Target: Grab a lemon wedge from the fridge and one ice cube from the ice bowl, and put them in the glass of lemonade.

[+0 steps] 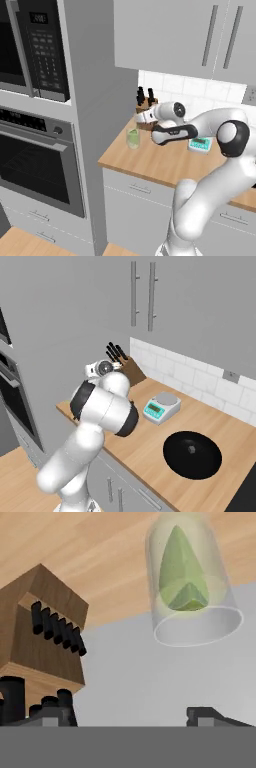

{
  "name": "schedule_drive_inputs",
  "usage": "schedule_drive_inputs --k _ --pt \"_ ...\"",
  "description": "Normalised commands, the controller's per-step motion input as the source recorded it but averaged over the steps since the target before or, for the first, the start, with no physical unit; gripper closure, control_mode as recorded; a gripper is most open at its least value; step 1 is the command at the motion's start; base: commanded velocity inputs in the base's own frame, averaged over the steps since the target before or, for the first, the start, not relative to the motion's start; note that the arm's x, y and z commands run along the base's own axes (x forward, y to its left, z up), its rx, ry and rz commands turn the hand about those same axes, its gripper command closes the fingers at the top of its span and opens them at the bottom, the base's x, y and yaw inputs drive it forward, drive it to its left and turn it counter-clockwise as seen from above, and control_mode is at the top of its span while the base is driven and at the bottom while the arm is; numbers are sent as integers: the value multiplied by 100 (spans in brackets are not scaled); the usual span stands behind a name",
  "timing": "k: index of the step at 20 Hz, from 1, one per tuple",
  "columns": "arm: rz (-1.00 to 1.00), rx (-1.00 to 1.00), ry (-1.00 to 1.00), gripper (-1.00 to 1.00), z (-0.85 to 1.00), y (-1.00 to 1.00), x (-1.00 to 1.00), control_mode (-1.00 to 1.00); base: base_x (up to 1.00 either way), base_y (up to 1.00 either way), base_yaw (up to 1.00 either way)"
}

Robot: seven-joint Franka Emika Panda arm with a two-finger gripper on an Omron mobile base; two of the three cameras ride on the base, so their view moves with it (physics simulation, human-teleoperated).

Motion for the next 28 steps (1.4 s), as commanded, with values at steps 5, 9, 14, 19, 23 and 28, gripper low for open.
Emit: schedule_drive_inputs --k 5,9,14,19,23,28 --pt "0 0 2 -100 84 13 -53 -100 0 0 0" --pt "-2 0 12 -100 64 0 -100 -100 0 0 0" --pt "-2 -9 26 -100 8 19 -100 -100 0 0 0" --pt "0 -10 27 -100 9 31 -100 -100 0 0 0" --pt "-4 -1 25 -100 22 0 -100 -100 0 0 0" --pt "-1 -10 20 -100 -4 0 -94 -100 0 0 0"
